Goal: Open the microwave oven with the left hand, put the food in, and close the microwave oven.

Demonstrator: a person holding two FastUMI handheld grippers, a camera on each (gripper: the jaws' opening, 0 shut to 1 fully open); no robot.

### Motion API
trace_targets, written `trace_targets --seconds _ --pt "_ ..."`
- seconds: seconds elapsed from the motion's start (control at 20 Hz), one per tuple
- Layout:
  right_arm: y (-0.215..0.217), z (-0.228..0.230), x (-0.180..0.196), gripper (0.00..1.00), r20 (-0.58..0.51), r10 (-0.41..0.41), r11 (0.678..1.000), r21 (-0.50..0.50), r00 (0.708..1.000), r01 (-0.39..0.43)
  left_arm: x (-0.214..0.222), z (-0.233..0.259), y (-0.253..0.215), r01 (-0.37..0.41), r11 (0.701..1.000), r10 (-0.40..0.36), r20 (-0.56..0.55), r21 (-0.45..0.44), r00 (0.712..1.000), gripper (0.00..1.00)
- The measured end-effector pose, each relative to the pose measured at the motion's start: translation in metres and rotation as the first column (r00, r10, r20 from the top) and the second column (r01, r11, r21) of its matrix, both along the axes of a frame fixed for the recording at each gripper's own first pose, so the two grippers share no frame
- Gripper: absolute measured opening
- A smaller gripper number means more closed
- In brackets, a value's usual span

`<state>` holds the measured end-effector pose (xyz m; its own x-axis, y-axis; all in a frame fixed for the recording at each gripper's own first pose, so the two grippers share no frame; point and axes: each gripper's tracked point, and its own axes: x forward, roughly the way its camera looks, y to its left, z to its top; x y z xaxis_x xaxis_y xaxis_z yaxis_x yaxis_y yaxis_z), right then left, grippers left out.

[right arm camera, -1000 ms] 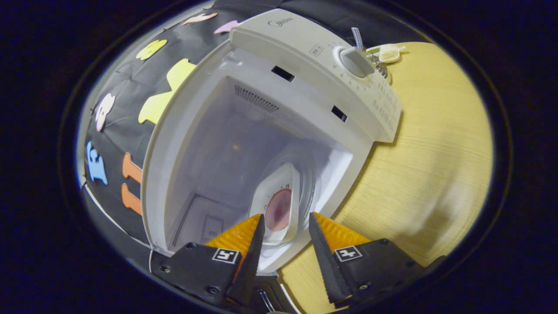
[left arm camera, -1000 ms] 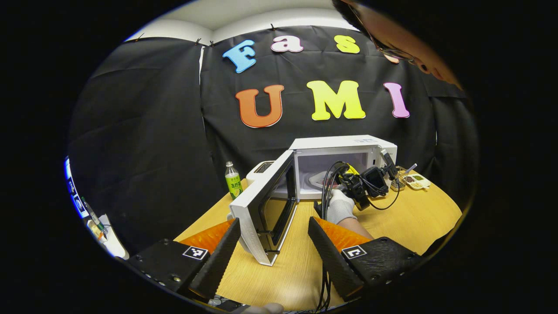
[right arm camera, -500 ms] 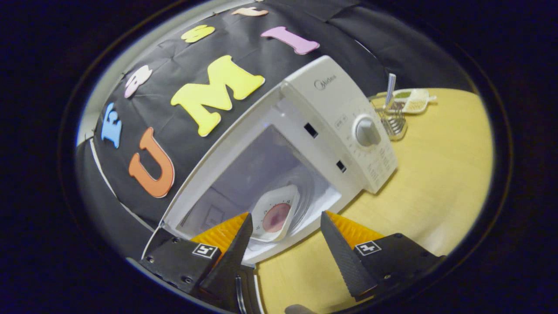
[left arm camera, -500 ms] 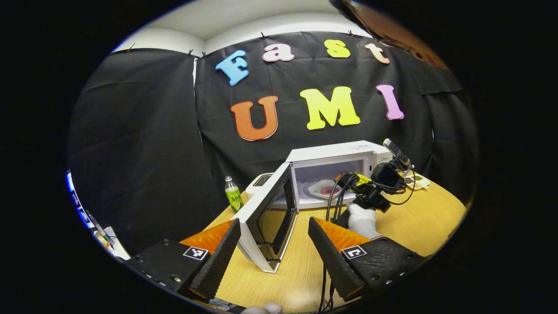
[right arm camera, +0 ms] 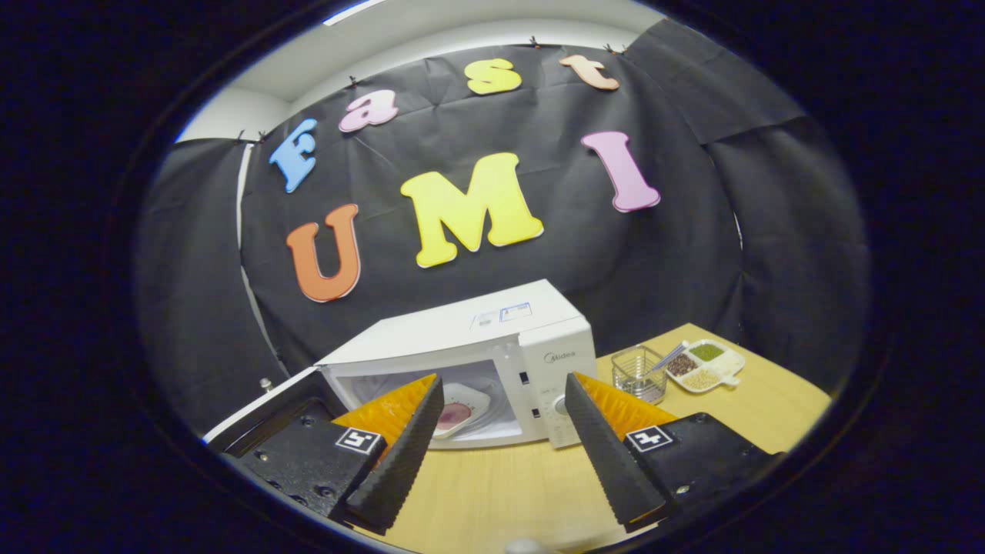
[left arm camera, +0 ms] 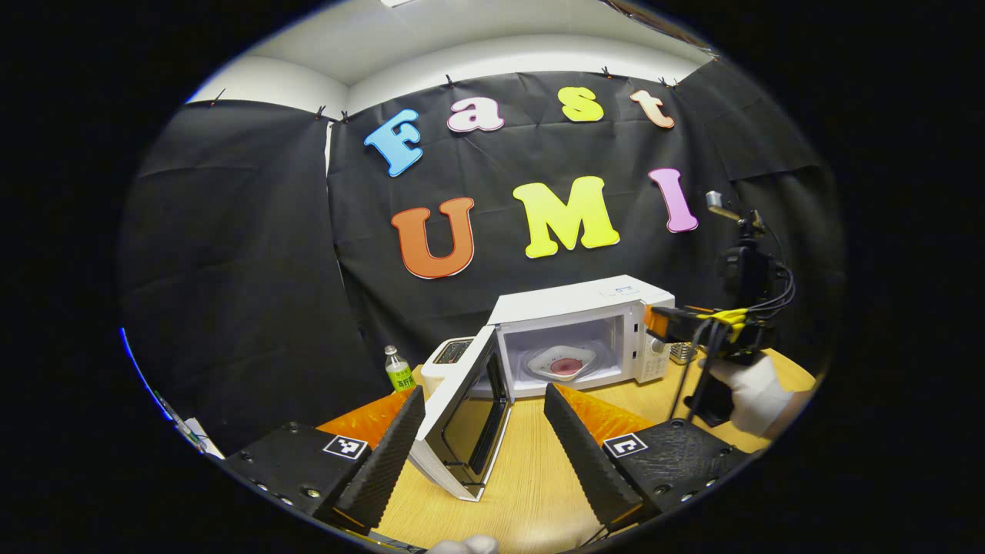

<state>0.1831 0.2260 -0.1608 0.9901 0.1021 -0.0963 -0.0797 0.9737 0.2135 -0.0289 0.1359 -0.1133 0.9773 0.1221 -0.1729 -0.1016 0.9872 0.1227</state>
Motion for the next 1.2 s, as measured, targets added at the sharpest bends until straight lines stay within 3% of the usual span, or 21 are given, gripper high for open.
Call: trace_targets --seconds 0.05,0.1,0.15,0.2,0.25,0.4,0.45,0.55,0.6,0.65,0.75,0.8,0.85,0.95,1.2 --pt "-0.013 0.008 -0.011 1.00 0.008 0.019 0.997 -0.068 1.000 -0.019 0.001 0.002 0.000 0.000 1.000 0.000 -0.001 -0.008 1.000 0.95" --pt "-0.032 0.013 -0.023 1.00 0.002 0.013 0.990 -0.139 1.000 -0.013 0.004 0.002 -0.002 0.002 1.000 -0.002 -0.004 -0.016 1.000 0.95" --pt "-0.049 0.018 -0.035 0.91 -0.013 0.011 0.986 -0.169 1.000 -0.013 0.008 0.005 -0.004 0.007 1.000 -0.007 -0.002 -0.024 1.000 0.95" --pt "-0.061 0.025 -0.044 0.92 -0.020 0.013 0.986 -0.167 1.000 -0.016 0.011 0.009 -0.007 0.017 0.999 -0.017 0.004 -0.037 1.000 0.95" --pt "-0.076 0.028 -0.054 1.00 -0.042 -0.003 0.983 -0.181 0.999 -0.004 0.015 0.010 -0.009 0.023 0.998 -0.022 0.007 -0.051 1.000 0.95" --pt "-0.124 0.042 -0.079 1.00 -0.066 -0.066 0.977 -0.206 0.996 0.051 0.027 0.016 -0.013 0.049 0.998 -0.048 0.017 -0.040 0.999 0.95" --pt "-0.133 0.048 -0.085 0.92 -0.061 -0.079 0.975 -0.211 0.995 0.064 0.030 0.016 -0.014 0.058 0.998 -0.057 0.028 -0.029 0.998 0.95" --pt "-0.146 0.062 -0.089 0.91 -0.051 -0.098 0.971 -0.224 0.994 0.084 0.041 0.014 -0.020 0.099 0.995 -0.098 0.038 -0.022 0.994 0.48" --pt "-0.146 0.063 -0.094 1.00 -0.058 -0.099 0.972 -0.220 0.993 0.084 0.047 0.012 -0.013 0.091 0.996 -0.090 0.036 -0.010 0.995 0.25" --pt "-0.145 0.063 -0.100 1.00 -0.072 -0.097 0.974 -0.213 0.993 0.080 0.048 0.006 0.000 0.061 0.998 -0.061 0.018 -0.003 0.998 0.01" --pt "-0.143 0.059 -0.108 1.00 -0.097 -0.087 0.975 -0.211 0.991 0.065 0.054 0.001 0.021 0.043 0.999 -0.042 0.025 -0.026 0.999 0.00" --pt "-0.143 0.057 -0.111 1.00 -0.107 -0.089 0.976 -0.207 0.990 0.065 0.056 -0.002 0.034 0.021 0.999 -0.021 0.010 -0.029 1.000 0.11" --pt "-0.142 0.056 -0.115 1.00 -0.119 -0.085 0.978 -0.200 0.989 0.060 0.054 -0.006 0.047 0.000 1.000 0.000 0.005 -0.015 1.000 0.00" --pt "-0.141 0.051 -0.125 1.00 -0.147 -0.086 0.978 -0.202 0.985 0.056 0.051 -0.006 0.078 -0.055 0.998 0.054 0.027 0.029 0.998 0.00" --pt "-0.143 0.055 -0.143 1.00 -0.162 -0.106 0.977 -0.202 0.981 0.072 0.035 -0.052 0.127 -0.108 0.994 0.108 -0.018 -0.008 0.994 0.00"
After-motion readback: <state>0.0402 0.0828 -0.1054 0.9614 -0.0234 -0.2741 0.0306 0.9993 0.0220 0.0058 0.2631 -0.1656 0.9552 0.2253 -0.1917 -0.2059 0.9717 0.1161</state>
